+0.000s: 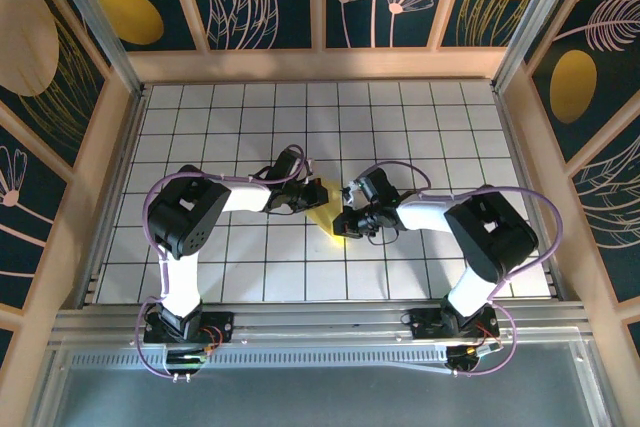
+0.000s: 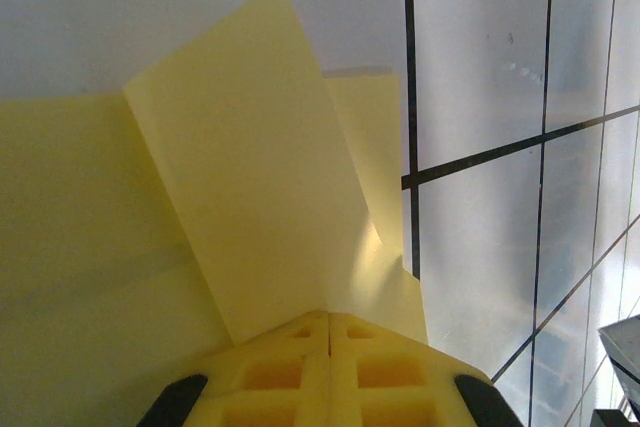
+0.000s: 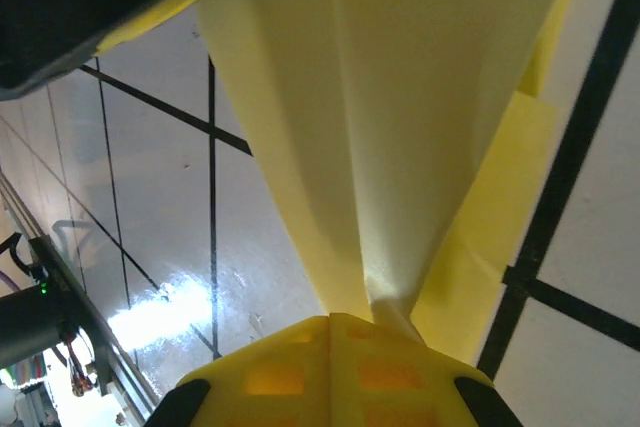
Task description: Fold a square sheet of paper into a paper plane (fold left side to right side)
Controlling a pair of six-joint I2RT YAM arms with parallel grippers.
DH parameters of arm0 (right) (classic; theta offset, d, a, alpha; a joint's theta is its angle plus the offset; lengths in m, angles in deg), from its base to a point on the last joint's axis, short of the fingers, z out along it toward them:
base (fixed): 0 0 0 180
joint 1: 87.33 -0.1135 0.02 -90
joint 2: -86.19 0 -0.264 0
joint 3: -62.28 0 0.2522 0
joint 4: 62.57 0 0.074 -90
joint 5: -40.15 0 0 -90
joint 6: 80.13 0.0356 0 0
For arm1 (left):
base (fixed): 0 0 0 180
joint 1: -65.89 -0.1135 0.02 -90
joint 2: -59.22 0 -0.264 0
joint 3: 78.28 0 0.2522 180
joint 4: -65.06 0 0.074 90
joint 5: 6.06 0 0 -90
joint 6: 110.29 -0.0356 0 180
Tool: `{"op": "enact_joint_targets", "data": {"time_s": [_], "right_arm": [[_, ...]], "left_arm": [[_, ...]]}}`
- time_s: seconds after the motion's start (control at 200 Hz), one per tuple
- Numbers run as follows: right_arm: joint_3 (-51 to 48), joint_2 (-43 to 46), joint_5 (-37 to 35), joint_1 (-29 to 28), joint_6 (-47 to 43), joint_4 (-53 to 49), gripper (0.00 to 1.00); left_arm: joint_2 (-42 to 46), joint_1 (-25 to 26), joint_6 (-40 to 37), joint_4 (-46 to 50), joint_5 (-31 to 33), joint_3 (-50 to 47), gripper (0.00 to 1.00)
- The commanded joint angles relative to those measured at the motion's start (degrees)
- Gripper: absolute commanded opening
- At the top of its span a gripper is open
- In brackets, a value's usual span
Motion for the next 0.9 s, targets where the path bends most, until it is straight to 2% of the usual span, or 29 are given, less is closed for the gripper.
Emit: {"op": "enact_joint_targets", "data": {"time_s": [0.0,0.56,0.896], "right_arm": [[0.28,-0.82,-1.84,0.36,0.8,1.16,0.0],[-2.86,-1.11,-1.46,0.4,0.77,-0.77,0.0],[-4.25,-0.13,-3.36,0.2,-0.18,-5.51,0.0]], "left_arm": [[-1.65,-0.29,-0.27,8.21,4.67,-1.68,0.0],[-1.79,-0.29,-0.26,8.39,5.02,-1.46,0.0],[-1.95,-0.29,-0.22,8.82,5.89,-1.33,0.0]]}}
